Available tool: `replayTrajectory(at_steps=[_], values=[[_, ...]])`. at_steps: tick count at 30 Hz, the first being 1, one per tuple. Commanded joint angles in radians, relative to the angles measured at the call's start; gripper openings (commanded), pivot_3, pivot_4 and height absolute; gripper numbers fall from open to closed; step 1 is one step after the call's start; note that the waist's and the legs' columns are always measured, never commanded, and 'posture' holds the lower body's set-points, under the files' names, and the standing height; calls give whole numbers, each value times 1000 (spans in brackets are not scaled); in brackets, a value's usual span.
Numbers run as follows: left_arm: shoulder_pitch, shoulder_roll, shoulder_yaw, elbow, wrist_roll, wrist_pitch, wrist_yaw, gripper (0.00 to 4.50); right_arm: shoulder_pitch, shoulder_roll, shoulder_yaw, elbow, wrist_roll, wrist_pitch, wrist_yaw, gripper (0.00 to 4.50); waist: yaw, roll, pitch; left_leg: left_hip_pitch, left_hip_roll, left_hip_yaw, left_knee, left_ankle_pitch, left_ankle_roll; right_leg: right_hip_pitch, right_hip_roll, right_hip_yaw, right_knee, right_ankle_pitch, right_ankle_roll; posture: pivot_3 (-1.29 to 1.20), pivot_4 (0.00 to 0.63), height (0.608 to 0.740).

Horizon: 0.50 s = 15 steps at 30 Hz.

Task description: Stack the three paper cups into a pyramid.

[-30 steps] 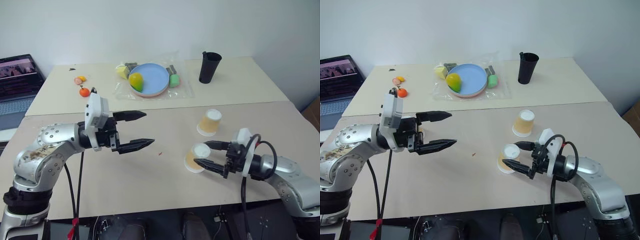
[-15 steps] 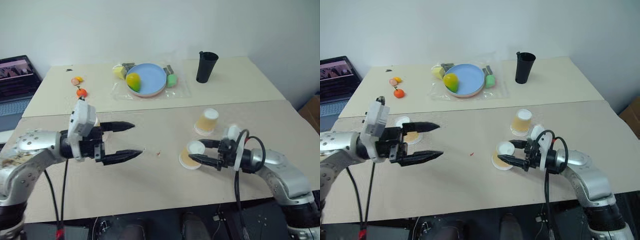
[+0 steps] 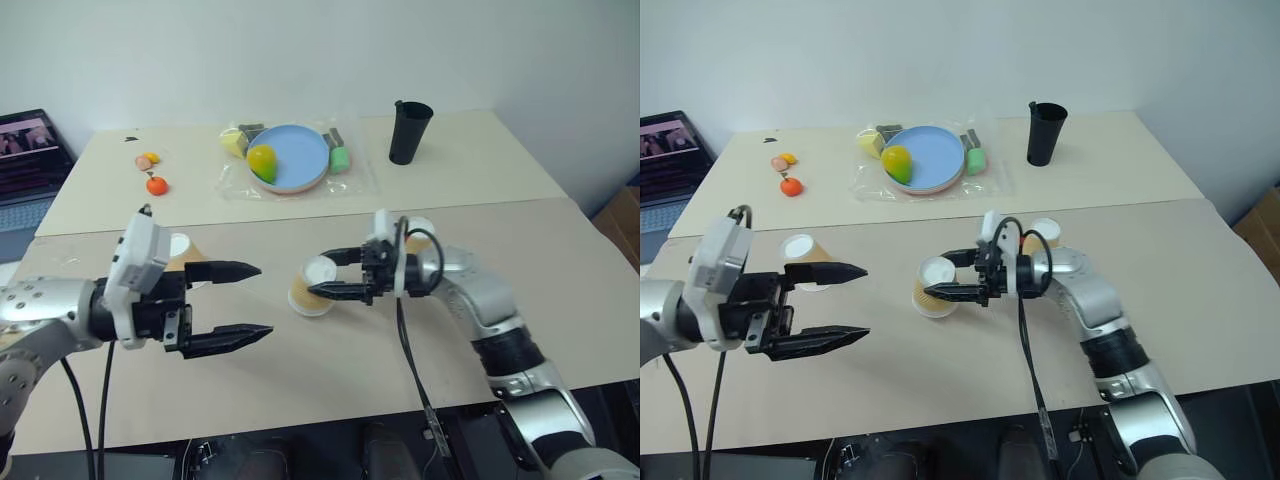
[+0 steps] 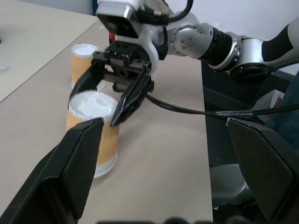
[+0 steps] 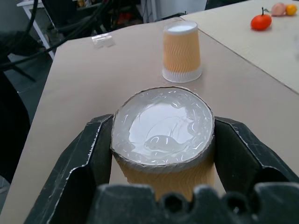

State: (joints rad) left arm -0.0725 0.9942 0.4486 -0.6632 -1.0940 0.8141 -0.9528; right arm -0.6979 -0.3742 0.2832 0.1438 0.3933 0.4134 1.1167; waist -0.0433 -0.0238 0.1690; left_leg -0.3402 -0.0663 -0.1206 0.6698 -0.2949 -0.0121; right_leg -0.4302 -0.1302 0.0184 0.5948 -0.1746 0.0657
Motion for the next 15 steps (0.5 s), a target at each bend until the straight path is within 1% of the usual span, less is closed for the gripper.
replayTrajectory(at_steps=[1,4,8,12,15], values=[[23,1,63,-45,-23,-13,30,4500,-77,68,20,102,-43,-91,30,2861,-2,0,0,-1,1,1,0,0,-1,-2,1,1,1,0,-1,0,150,734],[53,-3,79,-59,-11,-24,44,4500,-125,124,24,203,-76,-139,36,2861,-3,0,0,-9,3,1,0,3,-6,-11,3,1,1,3,-5,0,150,734],[113,-13,125,-25,40,-41,48,4500,-171,169,17,285,-105,-187,50,2861,-3,1,0,-10,8,1,0,4,-7,-11,9,1,1,5,-8,0,150,734],[174,-21,185,7,62,-46,28,4500,-184,173,4,313,-113,-202,73,2861,-4,1,0,-9,11,2,0,4,-7,-11,13,1,1,6,-10,0,150,734],[219,-21,200,23,101,-63,10,4500,-182,172,-1,318,-120,-208,81,2861,-4,1,0,-9,13,2,0,3,-8,-12,15,1,1,7,-11,0,150,734]])
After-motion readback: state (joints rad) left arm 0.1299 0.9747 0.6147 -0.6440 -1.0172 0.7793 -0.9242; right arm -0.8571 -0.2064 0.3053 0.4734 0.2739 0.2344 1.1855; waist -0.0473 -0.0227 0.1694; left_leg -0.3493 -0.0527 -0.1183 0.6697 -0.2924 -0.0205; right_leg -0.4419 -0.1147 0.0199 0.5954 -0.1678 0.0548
